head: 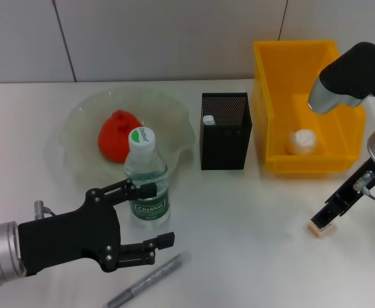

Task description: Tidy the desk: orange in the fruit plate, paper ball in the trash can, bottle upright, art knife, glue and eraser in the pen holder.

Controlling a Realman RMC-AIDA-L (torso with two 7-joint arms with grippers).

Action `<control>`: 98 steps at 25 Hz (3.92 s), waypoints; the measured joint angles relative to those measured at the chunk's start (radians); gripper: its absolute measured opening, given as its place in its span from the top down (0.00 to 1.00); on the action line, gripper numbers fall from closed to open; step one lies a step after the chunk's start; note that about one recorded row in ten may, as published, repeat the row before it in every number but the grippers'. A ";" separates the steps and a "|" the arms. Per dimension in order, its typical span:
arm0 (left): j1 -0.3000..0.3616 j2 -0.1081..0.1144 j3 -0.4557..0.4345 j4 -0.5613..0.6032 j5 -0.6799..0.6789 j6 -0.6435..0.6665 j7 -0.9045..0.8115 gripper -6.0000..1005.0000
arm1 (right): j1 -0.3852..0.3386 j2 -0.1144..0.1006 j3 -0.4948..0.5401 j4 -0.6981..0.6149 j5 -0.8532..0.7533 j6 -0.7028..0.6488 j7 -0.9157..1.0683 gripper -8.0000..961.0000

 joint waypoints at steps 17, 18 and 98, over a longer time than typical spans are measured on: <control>-0.006 0.000 0.000 -0.003 0.000 -0.003 0.006 0.17 | 0.015 0.001 -0.053 -0.091 -0.008 0.080 0.005 0.32; -0.006 0.000 0.000 -0.003 0.000 -0.003 0.006 0.17 | 0.016 0.002 -0.053 -0.094 -0.008 0.082 0.005 0.32; -0.007 0.002 -0.006 -0.003 -0.002 0.002 0.019 0.17 | -0.073 0.014 -0.048 0.315 0.078 0.306 0.007 0.57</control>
